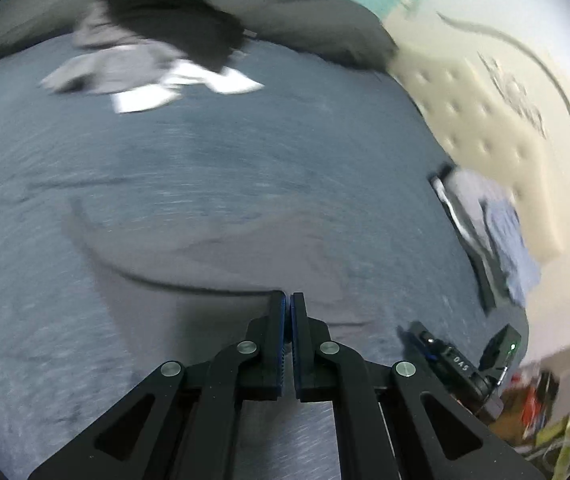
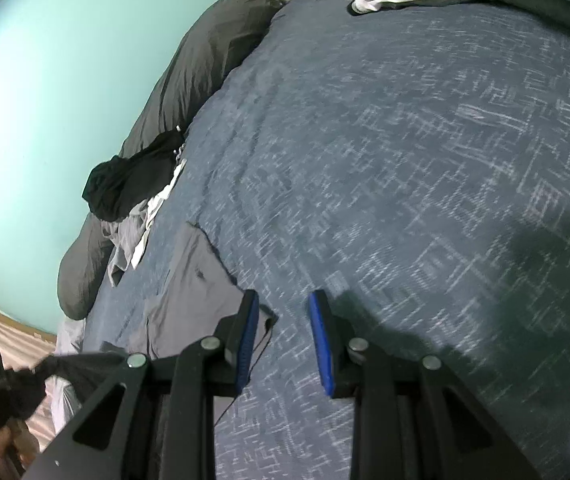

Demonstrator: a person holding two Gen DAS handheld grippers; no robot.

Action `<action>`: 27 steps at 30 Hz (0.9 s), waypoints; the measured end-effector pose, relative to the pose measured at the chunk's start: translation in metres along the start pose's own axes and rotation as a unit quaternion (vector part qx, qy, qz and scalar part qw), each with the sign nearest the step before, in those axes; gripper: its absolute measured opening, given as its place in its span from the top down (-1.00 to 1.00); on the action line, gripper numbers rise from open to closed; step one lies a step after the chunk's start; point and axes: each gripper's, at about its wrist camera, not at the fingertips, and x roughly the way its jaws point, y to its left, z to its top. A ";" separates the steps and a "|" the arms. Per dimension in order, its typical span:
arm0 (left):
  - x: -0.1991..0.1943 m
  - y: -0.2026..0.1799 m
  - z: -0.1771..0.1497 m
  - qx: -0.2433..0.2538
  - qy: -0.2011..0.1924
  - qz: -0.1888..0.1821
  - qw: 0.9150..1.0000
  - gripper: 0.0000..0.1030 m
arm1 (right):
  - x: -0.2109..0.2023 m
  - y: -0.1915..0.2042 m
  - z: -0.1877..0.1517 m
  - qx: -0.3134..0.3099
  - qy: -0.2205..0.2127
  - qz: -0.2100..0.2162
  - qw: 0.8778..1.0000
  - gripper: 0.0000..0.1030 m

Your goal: Fold clothes

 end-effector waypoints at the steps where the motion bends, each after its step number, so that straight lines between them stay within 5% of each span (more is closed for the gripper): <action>1: 0.014 -0.015 0.003 0.011 0.009 -0.003 1.000 0.95 | -0.001 -0.002 0.001 0.002 -0.001 0.001 1.000 0.49; 6: 0.092 -0.069 -0.001 0.049 0.068 -0.009 0.996 0.95 | -0.006 -0.011 0.006 0.012 -0.003 0.003 1.000 0.49; 12: 0.136 -0.078 -0.013 0.050 0.098 -0.017 0.994 0.93 | 0.000 -0.014 0.008 0.016 0.009 0.010 1.000 0.49; 14: 0.132 -0.076 -0.012 0.052 0.093 -0.017 0.994 0.81 | 0.002 -0.013 0.008 0.012 0.013 0.016 1.000 0.49; 18: 0.111 -0.065 -0.006 0.046 0.064 -0.017 0.997 0.25 | 0.007 -0.007 0.007 0.004 0.021 0.028 0.999 0.49; 27: 0.075 0.001 0.001 0.030 0.018 0.053 0.998 0.20 | 0.025 0.025 -0.002 -0.038 0.053 0.075 0.995 0.37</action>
